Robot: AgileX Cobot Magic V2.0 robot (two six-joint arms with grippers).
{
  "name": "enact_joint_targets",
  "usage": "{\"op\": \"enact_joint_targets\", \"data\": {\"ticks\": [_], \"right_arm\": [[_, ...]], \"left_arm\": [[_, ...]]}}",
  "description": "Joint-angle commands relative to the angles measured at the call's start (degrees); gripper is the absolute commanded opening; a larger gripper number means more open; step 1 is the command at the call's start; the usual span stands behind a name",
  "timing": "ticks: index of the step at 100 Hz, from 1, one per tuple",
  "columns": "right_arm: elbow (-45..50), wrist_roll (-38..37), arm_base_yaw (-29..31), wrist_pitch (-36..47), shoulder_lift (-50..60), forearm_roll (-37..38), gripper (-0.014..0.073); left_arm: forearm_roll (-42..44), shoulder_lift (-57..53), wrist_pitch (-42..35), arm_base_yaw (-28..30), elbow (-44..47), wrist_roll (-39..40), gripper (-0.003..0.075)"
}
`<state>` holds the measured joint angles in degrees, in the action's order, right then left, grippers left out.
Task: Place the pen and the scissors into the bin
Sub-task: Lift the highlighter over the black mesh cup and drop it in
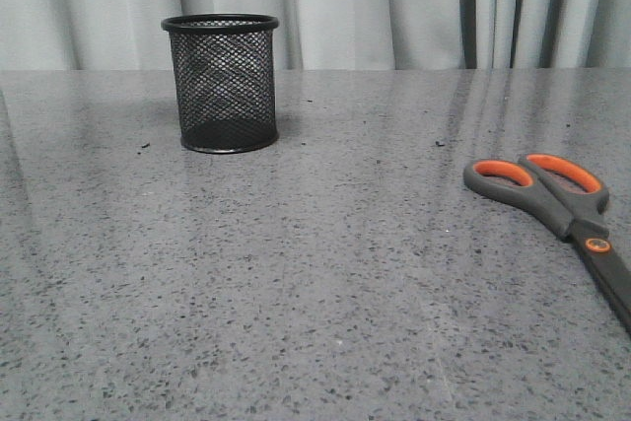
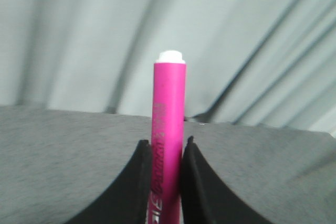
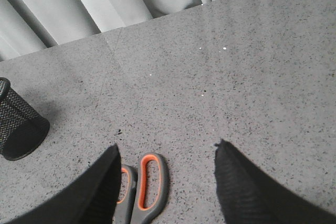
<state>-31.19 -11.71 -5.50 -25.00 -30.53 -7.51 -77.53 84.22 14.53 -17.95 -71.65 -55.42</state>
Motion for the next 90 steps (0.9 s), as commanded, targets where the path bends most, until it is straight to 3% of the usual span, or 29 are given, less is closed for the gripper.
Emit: {"op": "enact_joint_targets", "data": {"ticks": [1, 22, 65, 72, 90], "right_arm": [[-2.0, 0.2, 0.0, 4.5, -0.8, -0.4, 0.0360], [-2.0, 0.2, 0.0, 4.4, -0.8, -0.4, 0.0360], [-2.0, 0.2, 0.0, 4.2, -0.8, -0.4, 0.0360], [-2.0, 0.2, 0.0, 4.2, -0.8, -0.4, 0.0360], [-2.2, 0.2, 0.0, 4.3, -0.8, -0.4, 0.0360]], "left_arm": [[-7.6, -1.0, -3.0, -4.1, -1.8, -8.6, -0.0018], [-7.7, 3.9, -2.9, -7.6, -1.8, -12.0, -0.0018], [-7.5, 9.7, -3.5, -7.5, -1.8, -15.6, -0.0005], [-7.5, 9.3, -3.5, -7.5, -1.8, -16.5, 0.0069], [-6.1, 7.5, -3.5, -7.5, -1.8, -16.5, 0.0431]]}}
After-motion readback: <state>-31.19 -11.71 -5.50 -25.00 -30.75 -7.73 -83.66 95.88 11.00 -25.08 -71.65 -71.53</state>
